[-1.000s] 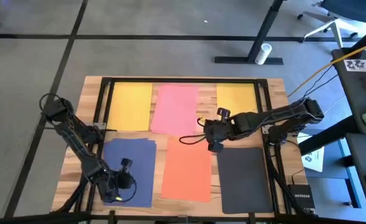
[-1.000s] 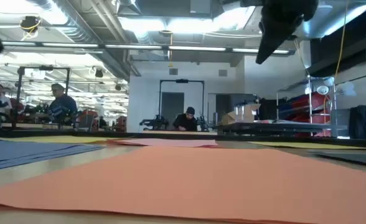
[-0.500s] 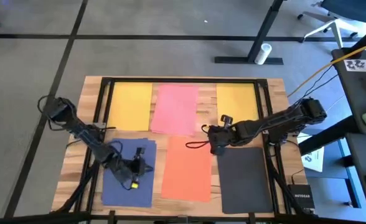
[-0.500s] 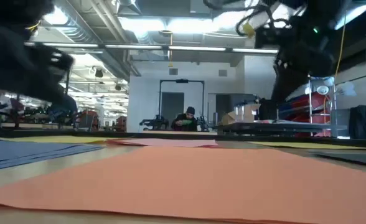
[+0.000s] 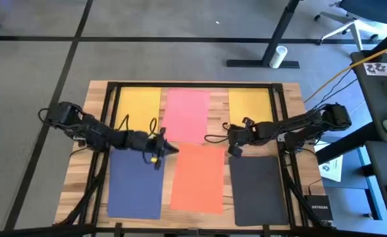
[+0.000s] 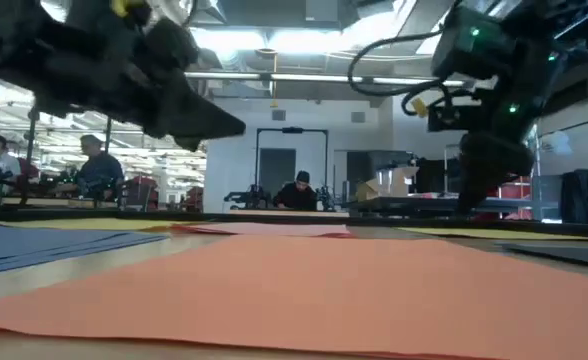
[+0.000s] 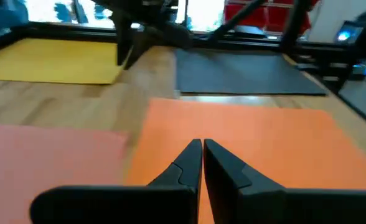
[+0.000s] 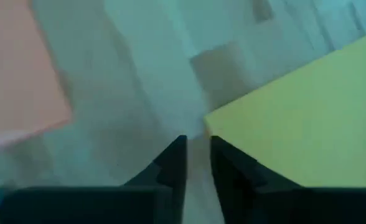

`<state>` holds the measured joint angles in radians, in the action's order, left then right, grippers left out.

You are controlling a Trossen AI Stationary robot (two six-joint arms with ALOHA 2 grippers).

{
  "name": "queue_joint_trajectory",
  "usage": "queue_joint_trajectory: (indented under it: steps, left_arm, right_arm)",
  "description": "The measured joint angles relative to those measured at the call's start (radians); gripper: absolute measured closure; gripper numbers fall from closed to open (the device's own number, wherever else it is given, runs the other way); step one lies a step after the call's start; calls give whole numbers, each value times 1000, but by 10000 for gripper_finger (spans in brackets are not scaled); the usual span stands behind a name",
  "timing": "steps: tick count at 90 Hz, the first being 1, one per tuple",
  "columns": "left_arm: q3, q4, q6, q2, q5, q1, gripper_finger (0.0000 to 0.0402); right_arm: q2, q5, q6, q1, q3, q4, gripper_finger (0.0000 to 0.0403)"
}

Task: Organize paper
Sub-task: Stack the yellow paper on top of the stacked yellow papers

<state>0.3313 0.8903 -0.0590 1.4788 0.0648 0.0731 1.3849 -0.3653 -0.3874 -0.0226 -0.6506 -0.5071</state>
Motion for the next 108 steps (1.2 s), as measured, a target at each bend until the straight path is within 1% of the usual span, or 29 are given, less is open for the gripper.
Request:
queue_joint_trajectory:
  steps: [11, 19, 28, 39, 55, 64, 72, 83, 87, 99, 108]
  left_arm:
    - [0, -23, 35, 0, -11, -68, 401]
    - [0, -45, 47, 0, -13, -100, 401]
    - [0, -76, 63, 0, -14, -126, 401]
    - [1, -91, 72, 0, -13, -141, 401]
    - [1, -98, 90, 0, -14, -146, 401]
    - [1, -98, 90, 0, -14, -146, 401]
    - [1, -104, 89, 0, -14, -146, 401]
    - [1, -110, 89, 0, -13, -146, 401]
    - [1, -112, 89, 0, -13, -146, 401]
    - [1, -127, 89, 0, -13, -146, 401]
    - [1, -125, 87, 0, -13, -146, 401]
  right_arm:
    - [9, 0, 51, 32, 1, 0, 252]
    - [28, 3, 63, 54, 2, 14, 226]
    - [65, 30, 95, 73, 5, 64, 216]
    - [114, 28, 116, 87, 6, 102, 220]
    - [167, 33, 112, 119, 0, 96, 239]
    - [178, 33, 112, 132, 0, 99, 263]
    - [179, 37, 111, 140, 1, 102, 303]
    - [182, 25, 109, 139, 2, 104, 376]
    - [182, 17, 109, 139, 2, 105, 391]
    - [183, 8, 108, 140, -1, 113, 390]
    - [185, 11, 108, 137, -22, 103, 400]
